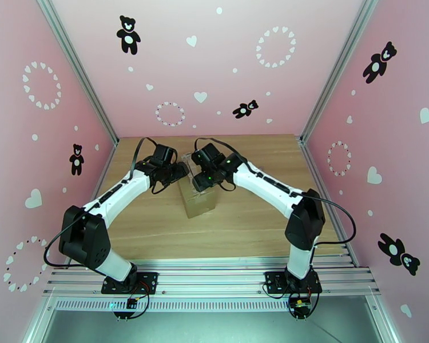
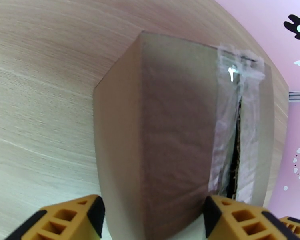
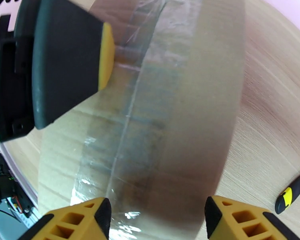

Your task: Unpack the express box

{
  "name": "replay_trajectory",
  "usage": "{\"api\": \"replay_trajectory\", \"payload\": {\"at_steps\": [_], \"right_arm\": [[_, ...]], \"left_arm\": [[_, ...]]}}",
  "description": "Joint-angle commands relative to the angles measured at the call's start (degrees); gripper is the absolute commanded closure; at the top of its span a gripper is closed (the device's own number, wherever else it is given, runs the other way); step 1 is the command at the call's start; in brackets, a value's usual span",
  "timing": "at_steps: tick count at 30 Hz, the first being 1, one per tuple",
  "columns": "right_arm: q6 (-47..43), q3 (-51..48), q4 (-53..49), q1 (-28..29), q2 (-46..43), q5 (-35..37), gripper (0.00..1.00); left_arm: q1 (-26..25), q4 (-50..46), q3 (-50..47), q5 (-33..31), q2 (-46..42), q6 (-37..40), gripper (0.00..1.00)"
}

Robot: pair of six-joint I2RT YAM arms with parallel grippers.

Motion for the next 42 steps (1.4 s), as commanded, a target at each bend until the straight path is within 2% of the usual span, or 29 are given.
{"api": "replay_trajectory", "payload": {"at_steps": [1,20,34,42], "right_arm": [[-0.1,2.5,-1.9,1.2,1.1,3.7,0.33],[2.1,2.8,-1.4,2.9,4.1,10.8,0.31],[2.6,5.0,-2.7,4.0,6.6,12.7,0.31],[3.6,6.5,-5.7,4.1,9.3,18.9,0.31]], "left_arm": [[-0.4,-3.2,-2.6,-1.1,0.5,-0.1,0.29],[-0.5,-2.0,-4.6,-0.7,0.0,-1.0,0.29],[-0.4,-1.9,-4.9,-0.7,0.3,-0.8,0.29],[-0.4,-1.8,-5.6,-1.0,1.3,-1.2,0.29]]}}
